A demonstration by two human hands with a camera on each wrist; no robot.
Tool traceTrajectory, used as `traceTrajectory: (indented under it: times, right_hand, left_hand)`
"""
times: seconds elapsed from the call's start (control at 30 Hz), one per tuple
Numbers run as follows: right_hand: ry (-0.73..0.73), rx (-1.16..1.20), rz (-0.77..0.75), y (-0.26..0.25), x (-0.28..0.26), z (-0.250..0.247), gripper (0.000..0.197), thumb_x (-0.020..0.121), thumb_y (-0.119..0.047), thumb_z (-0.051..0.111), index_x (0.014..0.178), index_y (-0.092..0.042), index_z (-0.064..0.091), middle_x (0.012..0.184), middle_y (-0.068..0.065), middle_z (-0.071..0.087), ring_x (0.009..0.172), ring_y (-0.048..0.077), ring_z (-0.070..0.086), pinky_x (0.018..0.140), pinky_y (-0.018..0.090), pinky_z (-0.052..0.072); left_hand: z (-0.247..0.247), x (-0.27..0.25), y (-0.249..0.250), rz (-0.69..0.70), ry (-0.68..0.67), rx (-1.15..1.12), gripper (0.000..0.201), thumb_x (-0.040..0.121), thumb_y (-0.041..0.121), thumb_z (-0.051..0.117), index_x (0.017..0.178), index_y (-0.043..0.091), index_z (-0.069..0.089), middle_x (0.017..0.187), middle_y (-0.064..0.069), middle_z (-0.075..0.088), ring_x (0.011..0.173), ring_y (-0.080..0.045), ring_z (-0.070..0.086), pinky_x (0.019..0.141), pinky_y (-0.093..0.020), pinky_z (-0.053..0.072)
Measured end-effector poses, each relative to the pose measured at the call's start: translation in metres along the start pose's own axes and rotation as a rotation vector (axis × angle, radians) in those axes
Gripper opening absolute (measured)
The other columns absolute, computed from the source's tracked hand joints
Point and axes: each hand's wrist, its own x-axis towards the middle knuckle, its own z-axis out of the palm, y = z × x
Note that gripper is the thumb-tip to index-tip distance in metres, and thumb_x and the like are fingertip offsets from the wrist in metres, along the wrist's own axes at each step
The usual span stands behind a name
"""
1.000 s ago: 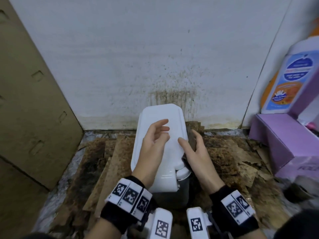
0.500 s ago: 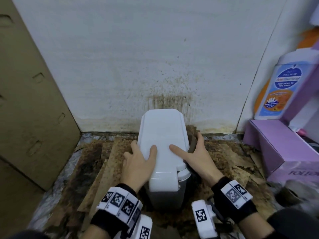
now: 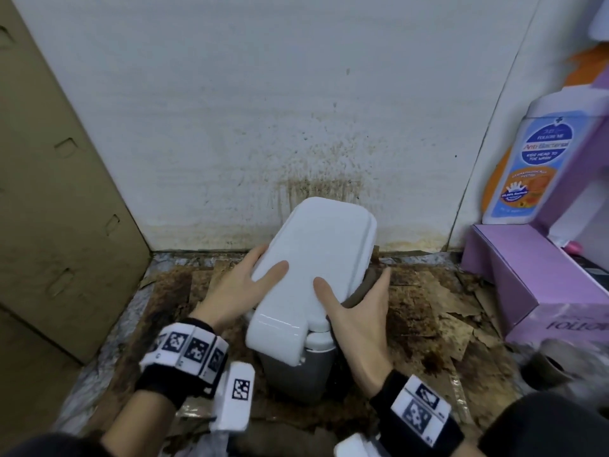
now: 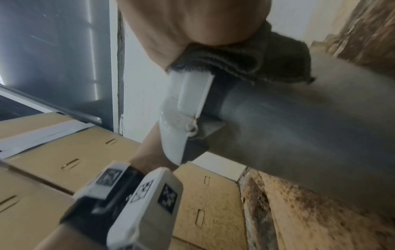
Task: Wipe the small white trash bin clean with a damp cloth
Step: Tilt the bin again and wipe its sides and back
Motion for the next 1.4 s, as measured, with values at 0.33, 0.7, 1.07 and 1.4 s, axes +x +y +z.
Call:
traceTrajectory:
  times: [0.33, 0.7, 1.07, 1.4]
  right_hand:
    - [0.083, 0.002, -0.007, 0.009, -0.007, 0.017, 0.119, 0.084, -0.058, 0.077, 0.164, -0.028, -0.006, 0.163, -0.011, 0.018, 0.149, 0.012, 0.012, 0.111, 0.035, 0.026]
    - [-0.087, -0.069, 0.016, 0.001, 0.092, -0.022, 0.113, 0.086, -0.067, 0.069, 0.165, -0.032, -0.004, 0.173, -0.012, -0.001, 0.160, 0.022, -0.007, 0.125, 0.061, 0.014]
    - [-0.188, -0.051, -0.036, 0.002, 0.158, -0.034, 0.077, 0.084, -0.052, 0.081, 0.147, -0.027, 0.046, 0.140, -0.009, 0.054, 0.126, 0.017, 0.059, 0.105, 0.043, 0.053]
    - [0.093, 0.092, -0.081, 0.007, 0.114, -0.042, 0.080, 0.084, -0.049, 0.082, 0.147, -0.026, 0.040, 0.142, -0.006, 0.051, 0.130, 0.017, 0.053, 0.098, 0.032, 0.048]
  left_hand:
    - [0.000, -0.007, 0.005, -0.046, -0.076, 0.042, 0.054, 0.094, 0.063, 0.053, 0.142, 0.047, 0.035, 0.120, 0.038, 0.049, 0.102, 0.012, 0.053, 0.082, -0.018, 0.046]
    - [0.032, -0.045, -0.006, -0.259, 0.246, 0.076, 0.084, 0.090, 0.071, 0.049, 0.147, 0.015, 0.023, 0.137, -0.005, 0.038, 0.107, -0.017, 0.047, 0.085, -0.034, 0.040]
    - [0.036, -0.062, -0.007, -0.270, 0.285, -0.184, 0.061, 0.087, 0.063, 0.062, 0.123, 0.021, 0.038, 0.109, 0.016, 0.055, 0.091, 0.003, 0.055, 0.065, -0.022, 0.043]
    - [-0.001, -0.041, -0.009, -0.127, 0.321, -0.021, 0.045, 0.082, 0.077, 0.058, 0.115, 0.046, 0.058, 0.107, 0.020, 0.069, 0.095, -0.009, 0.069, 0.082, -0.045, 0.060]
